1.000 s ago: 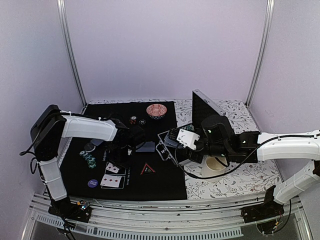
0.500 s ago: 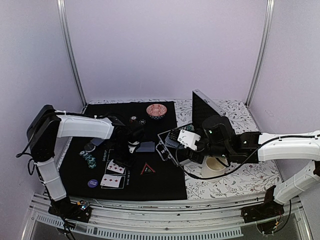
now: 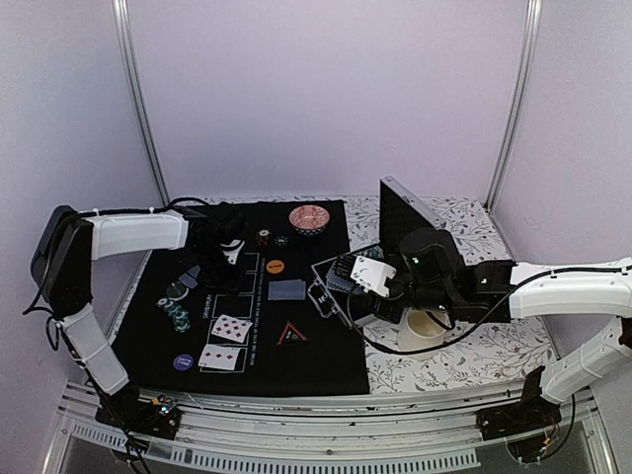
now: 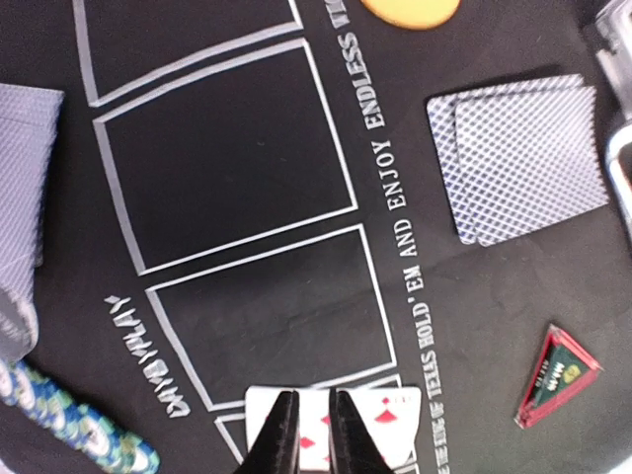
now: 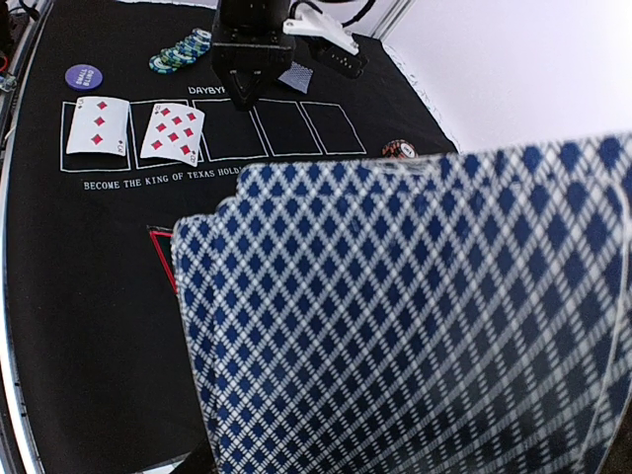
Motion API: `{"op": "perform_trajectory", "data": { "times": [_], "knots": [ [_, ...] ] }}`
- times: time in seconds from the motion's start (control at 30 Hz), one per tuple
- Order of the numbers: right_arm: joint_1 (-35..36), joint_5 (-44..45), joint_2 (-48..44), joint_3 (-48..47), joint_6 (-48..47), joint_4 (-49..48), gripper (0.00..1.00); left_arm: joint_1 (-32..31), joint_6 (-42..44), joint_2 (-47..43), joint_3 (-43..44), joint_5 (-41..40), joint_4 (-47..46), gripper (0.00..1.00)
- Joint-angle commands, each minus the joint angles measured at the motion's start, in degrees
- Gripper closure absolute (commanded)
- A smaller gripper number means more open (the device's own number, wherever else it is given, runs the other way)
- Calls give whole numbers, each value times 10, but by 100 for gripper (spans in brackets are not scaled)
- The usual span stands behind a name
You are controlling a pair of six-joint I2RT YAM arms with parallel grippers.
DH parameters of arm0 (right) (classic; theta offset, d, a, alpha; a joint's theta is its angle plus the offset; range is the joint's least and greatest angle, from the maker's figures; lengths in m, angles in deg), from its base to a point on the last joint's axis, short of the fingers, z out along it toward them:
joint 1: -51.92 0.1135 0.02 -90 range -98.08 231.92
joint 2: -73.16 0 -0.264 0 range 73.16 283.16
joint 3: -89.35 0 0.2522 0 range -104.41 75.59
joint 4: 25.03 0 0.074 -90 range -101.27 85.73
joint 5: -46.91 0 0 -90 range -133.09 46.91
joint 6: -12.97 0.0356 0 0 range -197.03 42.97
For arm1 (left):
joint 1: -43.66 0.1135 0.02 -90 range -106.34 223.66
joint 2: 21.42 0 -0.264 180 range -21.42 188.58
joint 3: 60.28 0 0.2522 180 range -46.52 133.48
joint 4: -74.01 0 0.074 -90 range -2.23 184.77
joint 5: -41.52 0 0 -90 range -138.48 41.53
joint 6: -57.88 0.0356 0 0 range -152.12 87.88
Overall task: Distribute texas hold em gaming equipment
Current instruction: Flop the poker card in the community card area, then adjust the poker card in the community card area.
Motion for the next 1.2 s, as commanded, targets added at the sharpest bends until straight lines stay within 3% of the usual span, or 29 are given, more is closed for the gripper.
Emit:
{"op": "perform_trajectory", "data": {
  "times": [0.0,0.63,1.17],
  "knots": [
    [-3,1,-16,-2,7,-1,58,-1,16,39,-14,-12,-32,89],
    [-3,2,-21,4,6,-1,58,1,-4,8,-115,-19,-33,93],
    [-3,1,-21,4,7,2,58,3,-18,-21,-95,-55,-32,86]
  ]
}}
